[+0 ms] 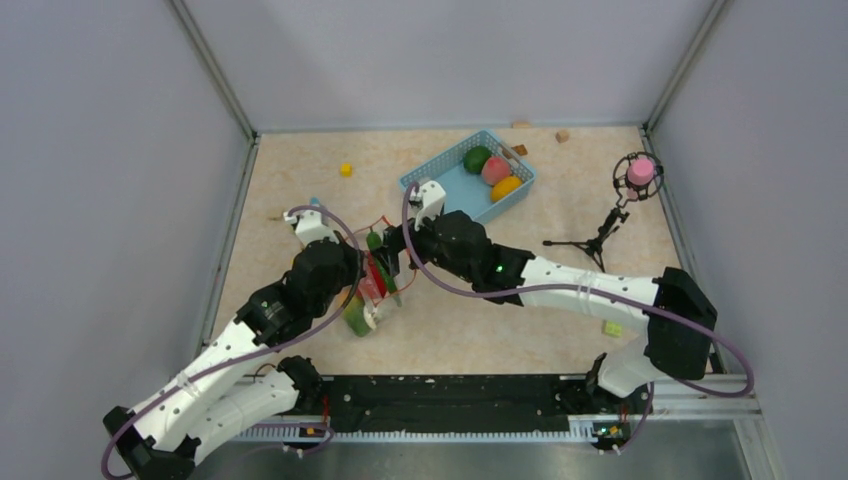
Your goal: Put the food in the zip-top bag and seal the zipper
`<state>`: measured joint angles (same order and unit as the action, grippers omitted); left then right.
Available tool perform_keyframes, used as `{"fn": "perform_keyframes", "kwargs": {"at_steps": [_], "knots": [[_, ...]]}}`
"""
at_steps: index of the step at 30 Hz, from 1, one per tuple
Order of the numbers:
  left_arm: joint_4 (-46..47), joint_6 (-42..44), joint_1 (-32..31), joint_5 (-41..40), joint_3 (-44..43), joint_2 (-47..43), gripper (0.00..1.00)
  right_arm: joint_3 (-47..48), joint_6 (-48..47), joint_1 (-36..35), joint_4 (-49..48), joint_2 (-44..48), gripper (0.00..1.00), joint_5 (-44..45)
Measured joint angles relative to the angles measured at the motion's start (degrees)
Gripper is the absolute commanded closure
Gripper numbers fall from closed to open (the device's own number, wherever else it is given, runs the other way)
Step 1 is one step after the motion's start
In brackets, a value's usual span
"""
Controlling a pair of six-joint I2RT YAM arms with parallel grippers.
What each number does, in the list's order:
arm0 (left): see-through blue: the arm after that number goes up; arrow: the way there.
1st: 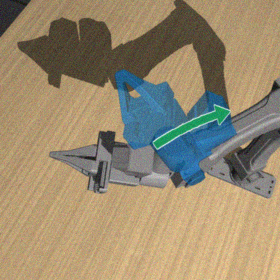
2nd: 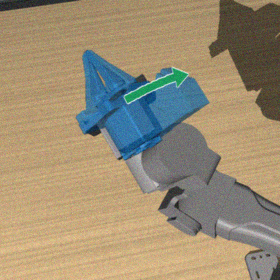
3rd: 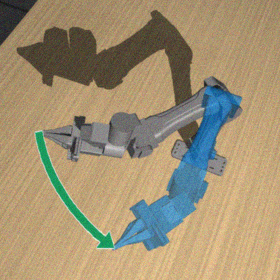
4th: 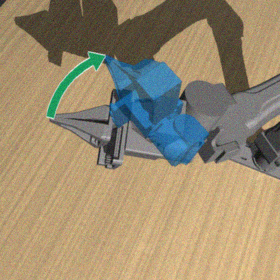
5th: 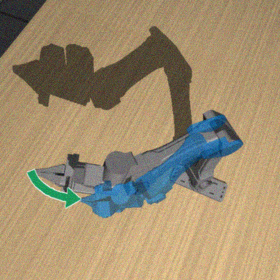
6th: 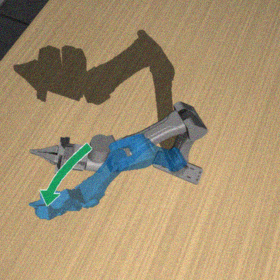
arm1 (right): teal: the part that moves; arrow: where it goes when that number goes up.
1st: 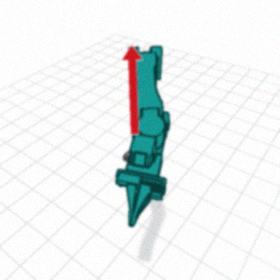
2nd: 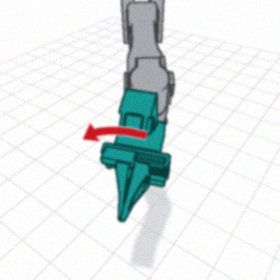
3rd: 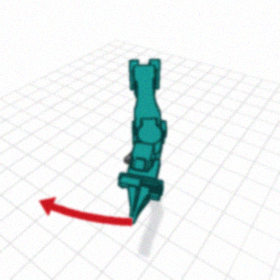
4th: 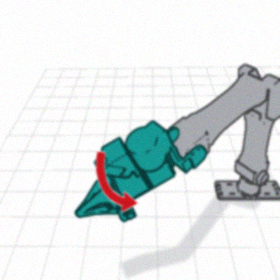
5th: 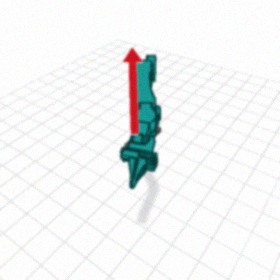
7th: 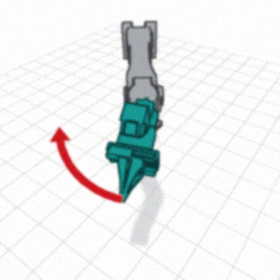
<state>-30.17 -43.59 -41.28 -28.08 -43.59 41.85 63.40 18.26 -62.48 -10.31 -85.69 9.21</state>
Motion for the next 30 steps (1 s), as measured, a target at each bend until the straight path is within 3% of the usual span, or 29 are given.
{"fn": "perform_keyframes", "kwargs": {"at_steps": [4, 9, 11, 13, 15, 30], "knots": [[-0.02, -0.02, -0.02, -0.33, 0.00, 0.00, 1.00, -0.11, 0.83, 1.16, 3.78, 0.11, 0.08, 4.26], [-0.07, -0.02, 0.00, -0.79, 0.00, 0.00, 1.00, -1.36, 1.75, 1.27, 7.41, 0.02, 0.27, 5.60], [-0.11, -0.04, -0.02, -1.09, 0.00, 0.00, 1.00, -2.03, 2.19, 1.27, 8.22, -0.26, 0.47, 4.90], [-0.26, -0.07, 0.00, -1.38, 0.00, -0.02, 1.00, -2.58, 2.54, 1.27, 8.33, -0.92, 0.80, 3.98], [-0.33, -0.24, -0.02, -1.57, 0.00, -0.11, 1.00, -2.80, 2.64, 1.27, 8.55, -1.88, 1.00, 2.86], [-1.36, -1.60, -0.04, -3.41, 0.00, -2.91, 1.00, 3.87, -5.16, 1.27, 7.89, 0.00, 1.00, -9.73]]}}
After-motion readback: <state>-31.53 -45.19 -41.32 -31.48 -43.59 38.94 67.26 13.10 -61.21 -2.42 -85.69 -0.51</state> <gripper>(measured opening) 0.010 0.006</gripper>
